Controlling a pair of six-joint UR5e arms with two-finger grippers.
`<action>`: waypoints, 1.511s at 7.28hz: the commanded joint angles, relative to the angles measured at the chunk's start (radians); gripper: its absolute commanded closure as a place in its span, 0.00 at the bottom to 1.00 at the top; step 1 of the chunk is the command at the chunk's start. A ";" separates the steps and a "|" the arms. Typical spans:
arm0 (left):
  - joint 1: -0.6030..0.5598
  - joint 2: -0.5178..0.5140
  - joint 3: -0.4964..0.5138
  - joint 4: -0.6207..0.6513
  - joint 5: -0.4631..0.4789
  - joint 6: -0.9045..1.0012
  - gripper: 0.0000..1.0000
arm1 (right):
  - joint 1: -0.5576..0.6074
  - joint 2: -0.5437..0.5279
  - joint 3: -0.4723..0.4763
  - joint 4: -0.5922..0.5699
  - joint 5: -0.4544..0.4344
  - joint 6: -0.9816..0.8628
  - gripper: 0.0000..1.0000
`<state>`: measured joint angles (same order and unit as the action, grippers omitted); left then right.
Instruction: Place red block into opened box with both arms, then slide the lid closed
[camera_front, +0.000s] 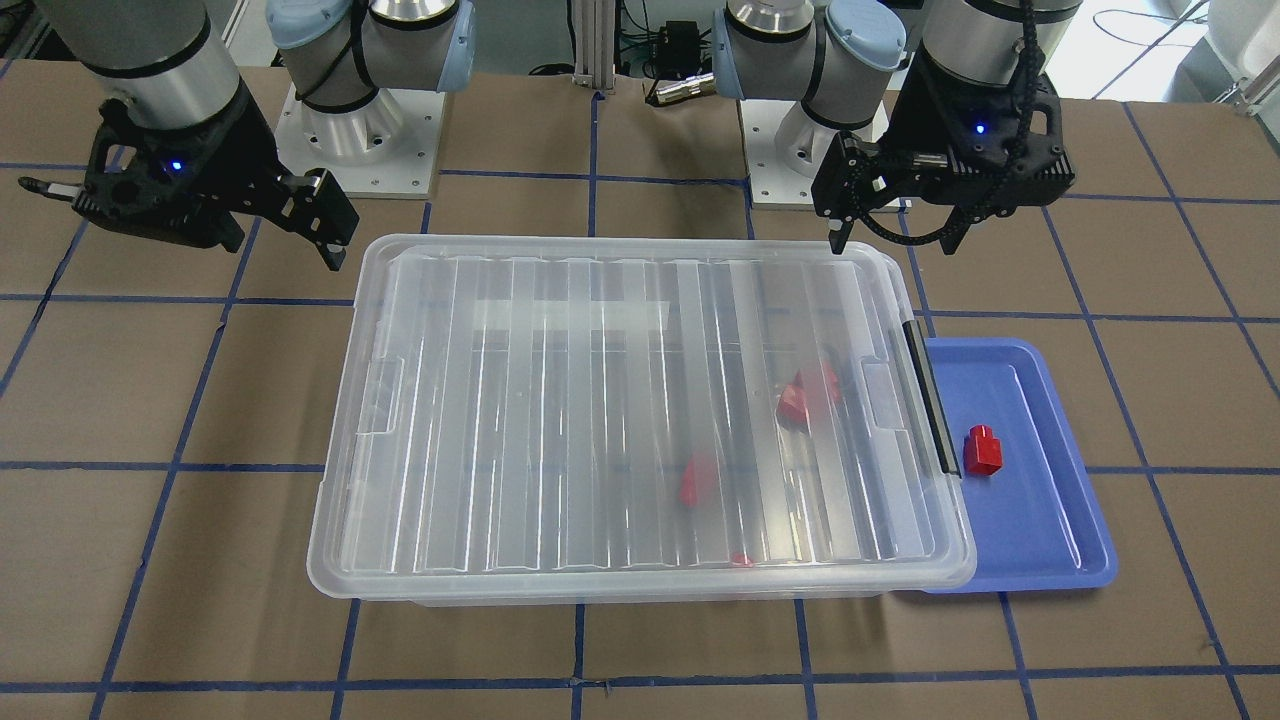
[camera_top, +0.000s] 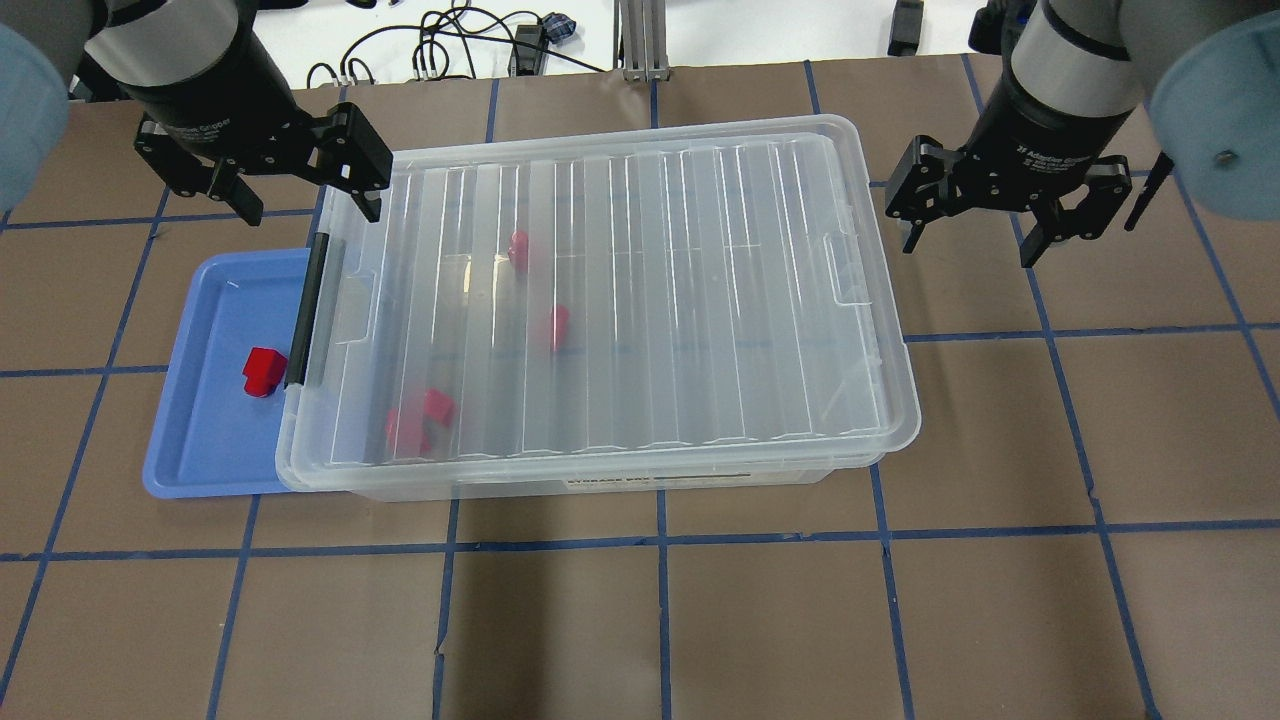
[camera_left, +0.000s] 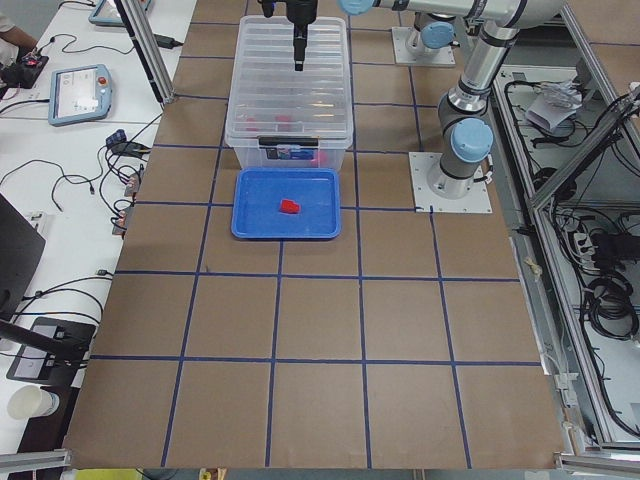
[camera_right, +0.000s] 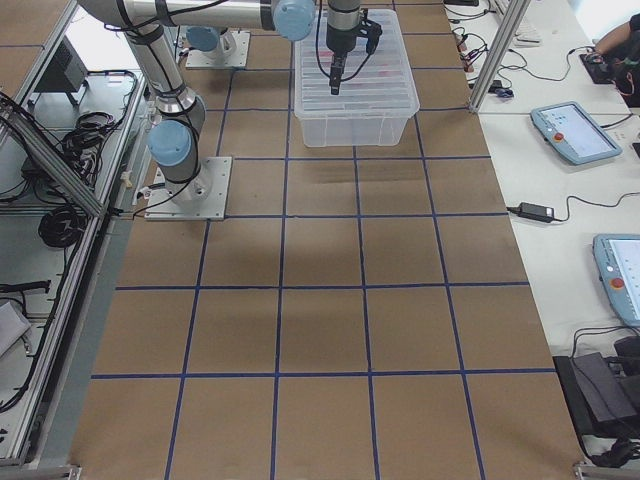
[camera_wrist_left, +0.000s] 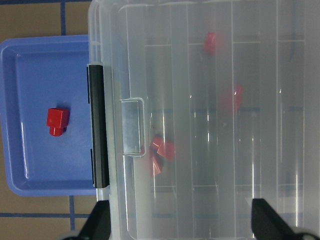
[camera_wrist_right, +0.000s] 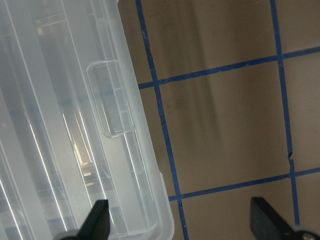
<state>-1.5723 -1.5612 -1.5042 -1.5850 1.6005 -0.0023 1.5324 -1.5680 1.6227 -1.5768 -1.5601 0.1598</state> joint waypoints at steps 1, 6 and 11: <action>0.000 0.001 -0.001 -0.001 0.003 -0.001 0.00 | 0.000 0.100 0.002 -0.049 -0.003 0.010 0.00; 0.000 0.000 -0.005 -0.001 0.001 0.005 0.00 | 0.003 0.204 -0.006 -0.150 0.009 0.009 0.00; -0.002 -0.002 -0.010 -0.001 -0.004 0.010 0.00 | 0.003 0.249 -0.010 -0.154 -0.006 0.000 0.00</action>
<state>-1.5730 -1.5621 -1.5131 -1.5861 1.5983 0.0046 1.5356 -1.3262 1.6136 -1.7291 -1.5630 0.1628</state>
